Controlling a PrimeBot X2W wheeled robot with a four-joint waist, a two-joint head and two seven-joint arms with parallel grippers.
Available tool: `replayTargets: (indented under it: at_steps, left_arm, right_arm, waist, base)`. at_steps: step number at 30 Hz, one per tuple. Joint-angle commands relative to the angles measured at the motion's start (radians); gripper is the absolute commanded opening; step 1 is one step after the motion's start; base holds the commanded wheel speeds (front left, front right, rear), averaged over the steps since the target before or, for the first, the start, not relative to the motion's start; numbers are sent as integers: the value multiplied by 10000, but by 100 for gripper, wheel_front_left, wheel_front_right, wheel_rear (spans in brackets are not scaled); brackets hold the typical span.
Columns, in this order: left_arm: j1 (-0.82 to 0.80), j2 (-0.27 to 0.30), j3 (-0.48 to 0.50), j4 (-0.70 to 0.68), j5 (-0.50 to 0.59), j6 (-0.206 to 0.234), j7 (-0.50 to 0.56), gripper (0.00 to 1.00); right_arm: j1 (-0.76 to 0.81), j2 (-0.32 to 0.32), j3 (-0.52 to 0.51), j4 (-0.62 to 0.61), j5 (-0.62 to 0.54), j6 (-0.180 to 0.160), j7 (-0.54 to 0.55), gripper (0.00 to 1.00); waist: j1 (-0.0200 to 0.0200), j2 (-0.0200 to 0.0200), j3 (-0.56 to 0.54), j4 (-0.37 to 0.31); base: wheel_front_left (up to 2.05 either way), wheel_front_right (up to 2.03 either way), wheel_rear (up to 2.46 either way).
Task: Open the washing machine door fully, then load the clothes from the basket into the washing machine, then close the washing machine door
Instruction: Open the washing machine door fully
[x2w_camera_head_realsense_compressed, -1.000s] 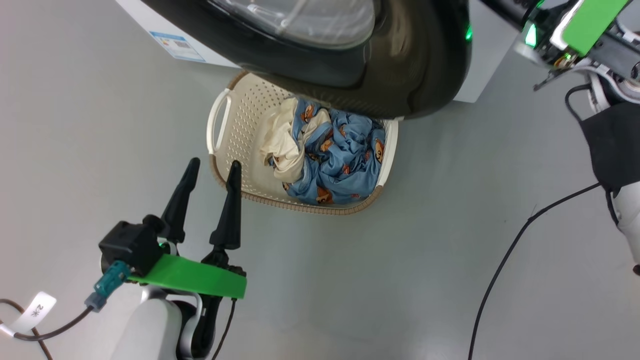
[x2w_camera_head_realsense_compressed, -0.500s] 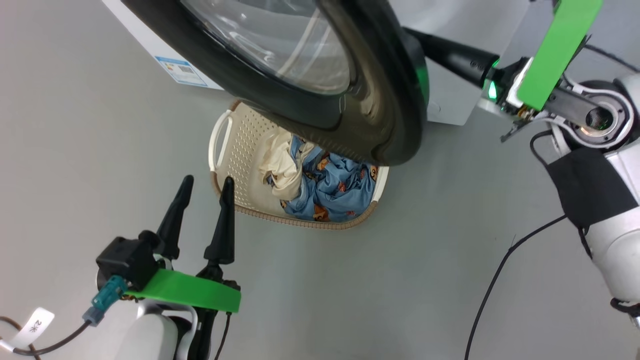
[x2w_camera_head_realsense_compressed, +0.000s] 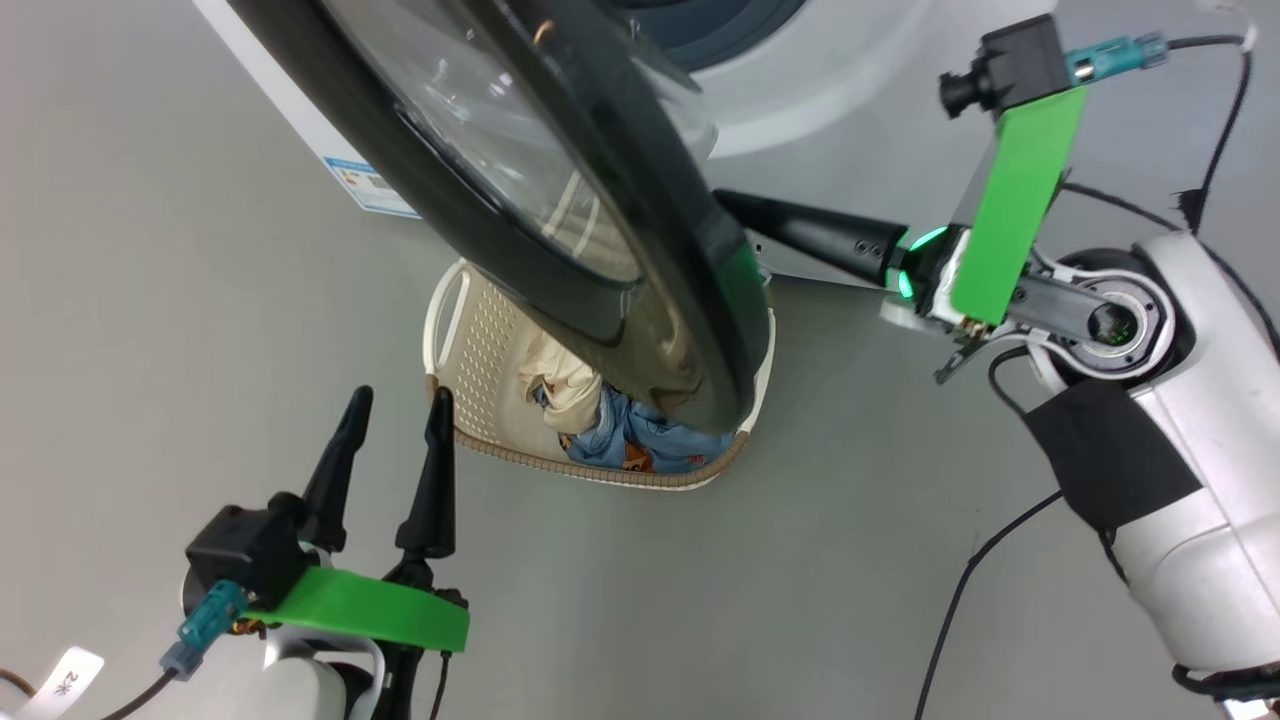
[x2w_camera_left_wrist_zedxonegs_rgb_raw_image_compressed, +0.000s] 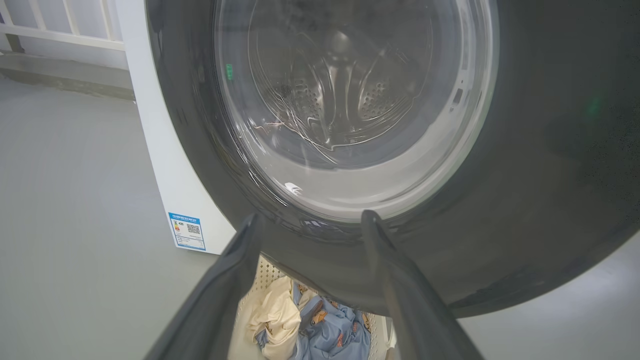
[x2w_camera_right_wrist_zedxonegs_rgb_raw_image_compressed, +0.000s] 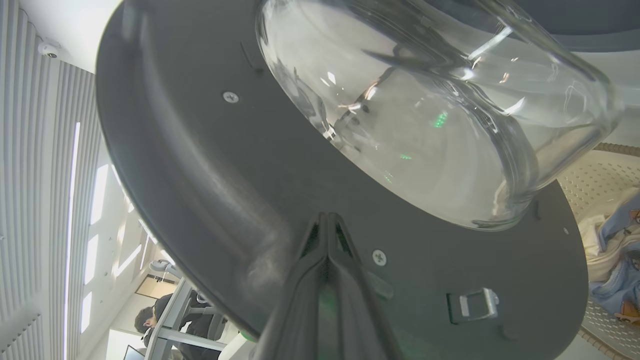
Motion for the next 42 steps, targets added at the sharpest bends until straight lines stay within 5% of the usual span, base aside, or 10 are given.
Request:
replayTargets:
  at_steps: [1,23,42]
  left_arm:
    - [103,256,370,-177,154,-25,-63,100]
    - [392,256,409,-159,82,-25,-63,100]
    - [619,256,455,-25,285,-25,-63,100]
  right_arm:
    - [287,315,212,-417,50,16,109,0]
    - [1210,1119,919,-832,-29,16,555,0]
    - [1819,851,649,-1043,-414,16,-188,0]
  waist:
    - [0,0,-57,-16]
    - [0,0,-507,321]
    - [0,0,-1011,-91]
  base:
    - [0,0,0]
    - [0,0,0]
    - [0,0,0]
